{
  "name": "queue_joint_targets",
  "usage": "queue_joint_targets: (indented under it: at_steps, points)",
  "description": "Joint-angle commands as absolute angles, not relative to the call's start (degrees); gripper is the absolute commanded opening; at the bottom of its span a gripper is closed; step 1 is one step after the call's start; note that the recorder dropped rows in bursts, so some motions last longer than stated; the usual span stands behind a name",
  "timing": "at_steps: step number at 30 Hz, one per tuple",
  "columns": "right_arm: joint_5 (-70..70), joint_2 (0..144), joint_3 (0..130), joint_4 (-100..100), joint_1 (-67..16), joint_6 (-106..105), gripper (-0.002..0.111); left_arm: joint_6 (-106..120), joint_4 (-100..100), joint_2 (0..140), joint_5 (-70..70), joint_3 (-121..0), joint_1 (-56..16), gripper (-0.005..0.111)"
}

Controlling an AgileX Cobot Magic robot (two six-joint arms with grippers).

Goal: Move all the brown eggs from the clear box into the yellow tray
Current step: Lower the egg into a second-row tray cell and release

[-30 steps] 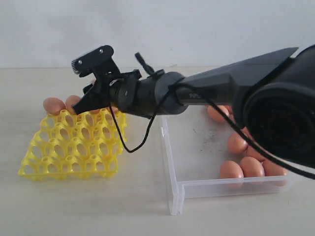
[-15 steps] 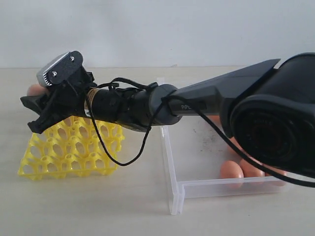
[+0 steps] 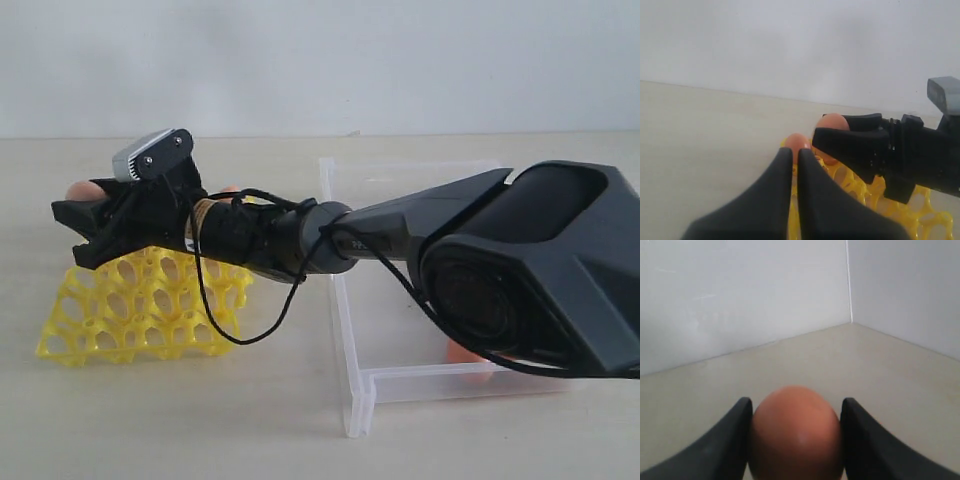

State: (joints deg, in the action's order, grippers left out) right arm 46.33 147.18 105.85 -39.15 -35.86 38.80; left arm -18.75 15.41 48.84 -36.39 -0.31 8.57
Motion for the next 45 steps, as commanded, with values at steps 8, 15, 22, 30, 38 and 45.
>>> queue_joint_targets:
  at_steps: [8,15,22,30,38,45]
  points:
    - [40.03,150.41,111.65,-39.44,-36.00,40.97,0.000,-18.35,14.81,48.38,-37.72,0.00,8.41,0.004]
    - [39.12,151.99,113.32,-39.29,-35.99,41.48,0.000,-18.35,14.81,48.38,-37.72,0.00,8.41,0.004]
    - [37.02,152.11,113.32,-39.29,-35.99,41.48,0.000,-18.35,14.81,48.38,-37.62,0.00,8.41,0.004]
    - [35.64,152.11,113.32,-39.40,-35.99,41.48,0.000,-18.35,14.81,48.38,-37.62,0.00,8.41,0.004]
    - [33.68,152.72,116.22,-39.22,-37.12,41.39,0.000,-18.35,14.81,48.38,-37.62,0.00,8.41,0.004]
    - [31.00,152.72,116.63,-39.49,-37.84,38.88,0.000,-18.35,14.81,48.38,-37.51,0.00,8.41,0.004]
